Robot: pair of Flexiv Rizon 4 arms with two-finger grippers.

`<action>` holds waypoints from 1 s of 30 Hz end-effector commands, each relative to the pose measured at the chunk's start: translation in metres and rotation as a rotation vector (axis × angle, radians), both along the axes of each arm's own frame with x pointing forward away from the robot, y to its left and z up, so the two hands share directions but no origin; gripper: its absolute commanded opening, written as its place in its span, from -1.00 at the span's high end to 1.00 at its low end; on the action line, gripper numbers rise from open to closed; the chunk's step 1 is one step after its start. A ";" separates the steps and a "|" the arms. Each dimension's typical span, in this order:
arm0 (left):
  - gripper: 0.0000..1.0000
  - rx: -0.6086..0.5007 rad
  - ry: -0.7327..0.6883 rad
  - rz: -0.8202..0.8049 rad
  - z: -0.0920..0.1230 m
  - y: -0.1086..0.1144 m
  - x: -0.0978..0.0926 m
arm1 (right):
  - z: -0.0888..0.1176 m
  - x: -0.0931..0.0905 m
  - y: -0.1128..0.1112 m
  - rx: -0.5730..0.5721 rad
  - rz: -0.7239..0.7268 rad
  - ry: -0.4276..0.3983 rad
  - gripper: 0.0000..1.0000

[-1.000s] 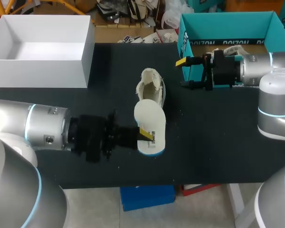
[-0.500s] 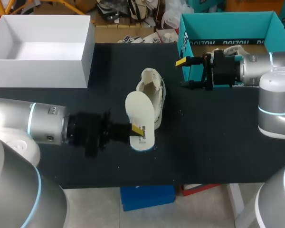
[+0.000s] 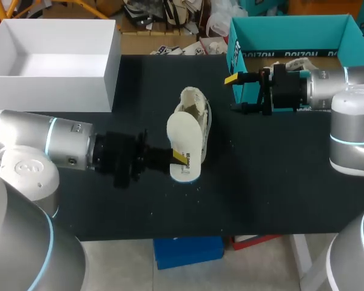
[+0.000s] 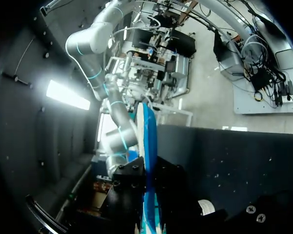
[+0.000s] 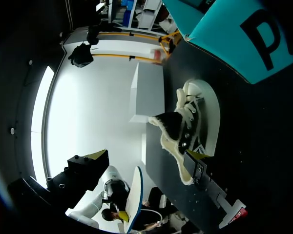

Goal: Take the shoe out of the shoebox, open the shoe tongue, remove and reinsert the insole, then place the shoe into the shoebox

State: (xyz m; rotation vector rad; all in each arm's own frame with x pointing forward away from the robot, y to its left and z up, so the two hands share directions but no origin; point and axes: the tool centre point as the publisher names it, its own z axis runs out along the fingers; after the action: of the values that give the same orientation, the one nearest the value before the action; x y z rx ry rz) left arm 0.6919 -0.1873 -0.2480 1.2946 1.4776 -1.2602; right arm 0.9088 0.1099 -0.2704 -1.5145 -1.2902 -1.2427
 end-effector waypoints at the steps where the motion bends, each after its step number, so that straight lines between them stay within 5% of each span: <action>1: 1.00 -0.122 -0.106 -0.019 -0.014 -0.002 -0.016 | 0.000 0.000 0.002 -0.001 -0.003 0.000 -1.00; 12: 1.00 -0.154 -0.337 -0.009 -0.035 0.012 0.009 | 0.000 0.000 0.002 -0.001 -0.003 0.000 -1.00; 30: 1.00 -0.074 -0.315 -0.048 -0.048 0.008 0.116 | 0.000 0.000 0.002 -0.001 -0.003 0.000 -1.00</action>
State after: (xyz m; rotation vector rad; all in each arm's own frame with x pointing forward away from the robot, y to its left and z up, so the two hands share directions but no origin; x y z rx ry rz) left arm 0.7838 -0.1716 -0.2946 1.3762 1.1920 -1.0407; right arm 0.9088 0.1102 -0.2702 -1.5151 -1.2907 -1.2428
